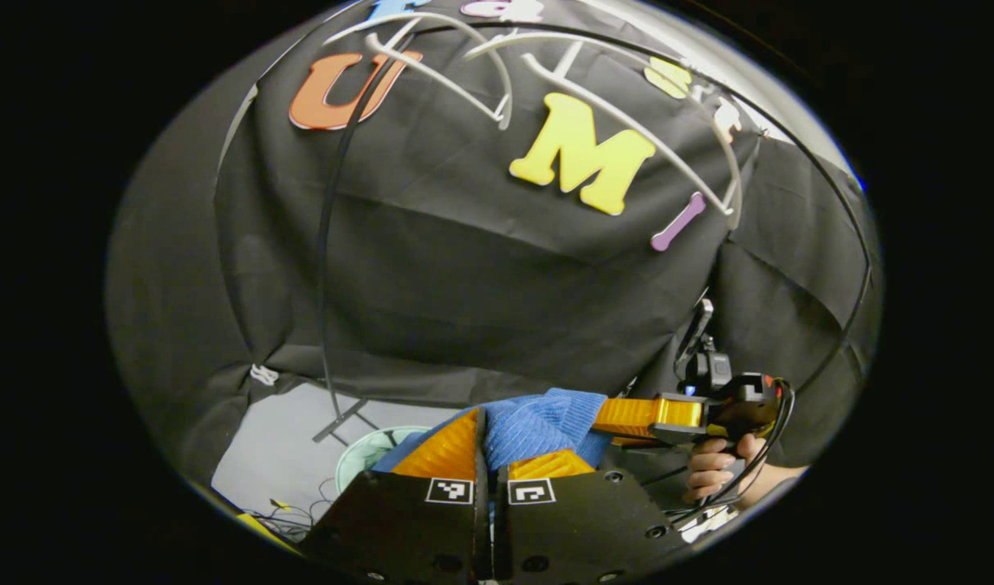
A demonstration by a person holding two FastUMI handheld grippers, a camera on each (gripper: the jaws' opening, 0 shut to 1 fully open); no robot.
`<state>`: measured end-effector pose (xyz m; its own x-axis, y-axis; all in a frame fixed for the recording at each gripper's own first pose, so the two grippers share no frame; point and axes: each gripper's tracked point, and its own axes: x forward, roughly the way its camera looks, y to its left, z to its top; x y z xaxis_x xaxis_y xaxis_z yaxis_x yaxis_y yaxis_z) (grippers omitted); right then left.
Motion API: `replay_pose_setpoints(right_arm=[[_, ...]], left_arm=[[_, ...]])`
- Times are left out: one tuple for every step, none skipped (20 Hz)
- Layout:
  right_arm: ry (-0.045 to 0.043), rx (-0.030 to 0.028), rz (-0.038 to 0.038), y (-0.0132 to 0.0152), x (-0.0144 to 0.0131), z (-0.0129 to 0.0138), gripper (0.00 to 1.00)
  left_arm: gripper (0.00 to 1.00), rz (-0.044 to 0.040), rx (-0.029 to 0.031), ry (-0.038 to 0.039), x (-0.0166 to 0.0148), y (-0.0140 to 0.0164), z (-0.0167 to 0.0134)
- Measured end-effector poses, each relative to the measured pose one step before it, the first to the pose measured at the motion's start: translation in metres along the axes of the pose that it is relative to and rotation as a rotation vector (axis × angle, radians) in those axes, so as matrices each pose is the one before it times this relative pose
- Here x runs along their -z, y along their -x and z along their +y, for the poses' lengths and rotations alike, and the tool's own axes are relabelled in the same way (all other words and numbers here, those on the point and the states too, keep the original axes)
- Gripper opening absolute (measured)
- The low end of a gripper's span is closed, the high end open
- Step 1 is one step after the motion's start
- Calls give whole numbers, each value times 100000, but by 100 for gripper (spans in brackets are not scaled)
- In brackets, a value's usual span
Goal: Grasp the clothes on the hanger with both hands and then place them into the laundry hamper below.
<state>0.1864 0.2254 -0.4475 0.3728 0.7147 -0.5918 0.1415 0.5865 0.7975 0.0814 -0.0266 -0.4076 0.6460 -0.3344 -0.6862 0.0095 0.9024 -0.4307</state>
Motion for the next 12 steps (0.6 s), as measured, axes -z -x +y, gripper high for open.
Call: replay_pose_setpoints(right_arm=[[2072, 4647, 1111, -774, 267, -1074, 7], [2826, 4888, 1507, -633, 273, -981, 10], [2545, 4633, 1083, -375, 76, -694, 11], [2218, 4490, 1463, -297, 117, -865, 11], [1836, 4418, 1973, -544, 358, -1111, 12], [2054, 4007, 2230, -418, 111, -739, 12], [2519, 3966, 2487, -485, 364, -827, 12], [3255, 3720, 2252, -331, 479, -995, 18], [3458, 3476, 1812, 301, 536, -305, 30], [2440, 2750, 989, 196, -185, -433, 34], [1728, 884, 533, 181, -214, -115, 42], [1002, -341, 347, 118, -69, -131, 49]], left_arm=[[2, 1924, -1724, 198, 774, -643, 632], [2, 1961, -1222, -1, 660, -625, 523], [2, 1760, -1298, 258, 648, -706, 455], [2, 2214, -1569, 309, 832, -726, 623], [2, 2905, -2508, 541, 928, -622, 760], [2, 3042, -2463, 1036, 830, -673, 689], [8, 3450, -3540, 1688, 788, -1014, 667], [8, 3726, -3674, 2039, 754, -816, 1132], [12, 3516, -2800, 2517, 688, -567, 925], [5, 3345, -1428, 2725, 909, -1171, 453], [9, 4267, -508, 3175, 673, -551, 417], [14, 4529, 1200, 3286, 753, 48, -257]])
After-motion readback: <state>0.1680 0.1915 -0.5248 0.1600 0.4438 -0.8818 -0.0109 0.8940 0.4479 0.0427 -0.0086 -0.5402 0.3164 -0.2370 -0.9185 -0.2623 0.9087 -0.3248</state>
